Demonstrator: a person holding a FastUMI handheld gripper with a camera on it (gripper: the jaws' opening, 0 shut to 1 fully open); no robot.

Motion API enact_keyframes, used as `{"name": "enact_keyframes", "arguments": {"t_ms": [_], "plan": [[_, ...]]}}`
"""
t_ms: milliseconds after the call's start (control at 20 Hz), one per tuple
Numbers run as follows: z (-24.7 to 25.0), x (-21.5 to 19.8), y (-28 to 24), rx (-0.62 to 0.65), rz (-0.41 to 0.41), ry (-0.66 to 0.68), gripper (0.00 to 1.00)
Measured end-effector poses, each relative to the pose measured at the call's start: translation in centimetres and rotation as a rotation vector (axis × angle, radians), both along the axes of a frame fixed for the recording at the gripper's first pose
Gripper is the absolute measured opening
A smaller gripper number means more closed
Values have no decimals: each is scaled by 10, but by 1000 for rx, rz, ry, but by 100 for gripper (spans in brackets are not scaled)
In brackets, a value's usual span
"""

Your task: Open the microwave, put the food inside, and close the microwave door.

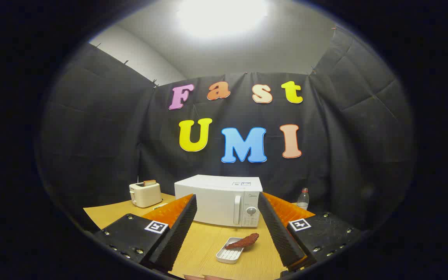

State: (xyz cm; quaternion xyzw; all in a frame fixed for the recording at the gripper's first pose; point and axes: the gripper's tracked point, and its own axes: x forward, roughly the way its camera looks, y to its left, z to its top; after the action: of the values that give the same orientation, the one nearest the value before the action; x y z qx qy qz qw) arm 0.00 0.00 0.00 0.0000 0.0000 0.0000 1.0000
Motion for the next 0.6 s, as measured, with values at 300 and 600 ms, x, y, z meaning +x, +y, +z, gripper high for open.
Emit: {"name": "enact_keyframes", "arguments": {"t_ms": [300,600], "plan": [[-1,0,0,8,4,2,97],[-1,0,-1,5,2,2,97]]}}
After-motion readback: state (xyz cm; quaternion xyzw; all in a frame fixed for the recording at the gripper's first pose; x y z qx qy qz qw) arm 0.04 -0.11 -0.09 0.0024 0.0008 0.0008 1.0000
